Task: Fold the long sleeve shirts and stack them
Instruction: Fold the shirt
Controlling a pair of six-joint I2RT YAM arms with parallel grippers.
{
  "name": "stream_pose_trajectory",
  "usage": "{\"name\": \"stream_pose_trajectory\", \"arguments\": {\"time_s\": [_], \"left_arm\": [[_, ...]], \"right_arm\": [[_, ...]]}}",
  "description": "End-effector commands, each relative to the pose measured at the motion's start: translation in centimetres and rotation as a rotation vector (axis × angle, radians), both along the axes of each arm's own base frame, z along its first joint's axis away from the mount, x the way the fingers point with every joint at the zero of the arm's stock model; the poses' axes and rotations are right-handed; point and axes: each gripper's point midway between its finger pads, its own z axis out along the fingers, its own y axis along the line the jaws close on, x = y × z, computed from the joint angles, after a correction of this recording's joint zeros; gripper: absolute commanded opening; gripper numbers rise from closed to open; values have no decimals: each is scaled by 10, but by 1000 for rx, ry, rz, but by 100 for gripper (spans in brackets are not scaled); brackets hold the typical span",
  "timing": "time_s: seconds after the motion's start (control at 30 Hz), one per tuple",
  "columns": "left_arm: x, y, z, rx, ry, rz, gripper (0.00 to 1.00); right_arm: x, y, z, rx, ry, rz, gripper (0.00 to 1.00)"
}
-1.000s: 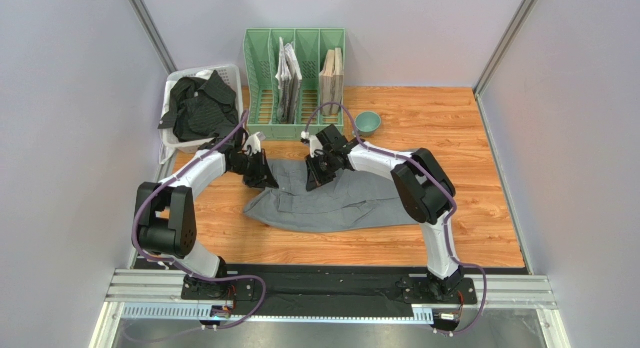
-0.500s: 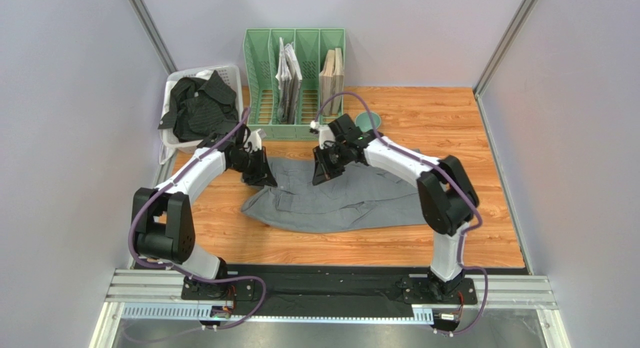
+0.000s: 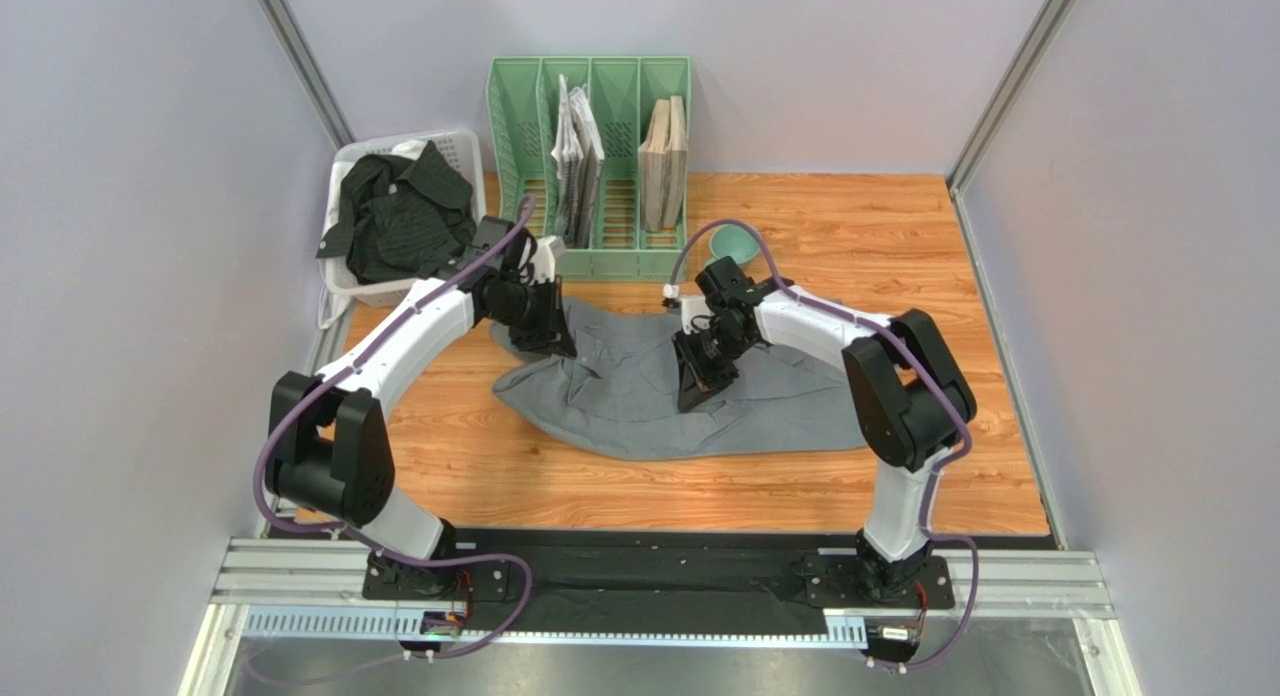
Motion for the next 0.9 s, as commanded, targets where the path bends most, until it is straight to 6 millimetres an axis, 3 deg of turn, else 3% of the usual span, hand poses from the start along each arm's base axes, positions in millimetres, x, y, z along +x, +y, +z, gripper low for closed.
{"name": "stream_pose_trajectory", "arguments": {"time_s": [0.0, 0.13, 0.4, 0.53, 0.67, 0.8, 0.87], "left_arm": [[12, -18, 12, 32, -10, 19, 0], [13, -45, 12, 48, -4, -18, 0], [18, -96, -19, 130, 39, -42, 0], [17, -124, -35, 152, 43, -61, 1], [23, -146, -22, 122, -7, -124, 13], [12, -141, -7, 119, -28, -197, 28], [1, -134, 5, 122, -57, -250, 52]], "right_arm": [[3, 6, -13, 9, 26, 15, 4], [5, 11, -9, 33, 29, 11, 4], [5, 16, 0, 62, 28, 6, 4], [6, 18, 14, 98, 21, -15, 5], [10, 6, 28, 117, -2, -55, 6], [15, -15, 36, 114, -28, -85, 8], [18, -26, 39, 108, -29, -108, 10]]}}
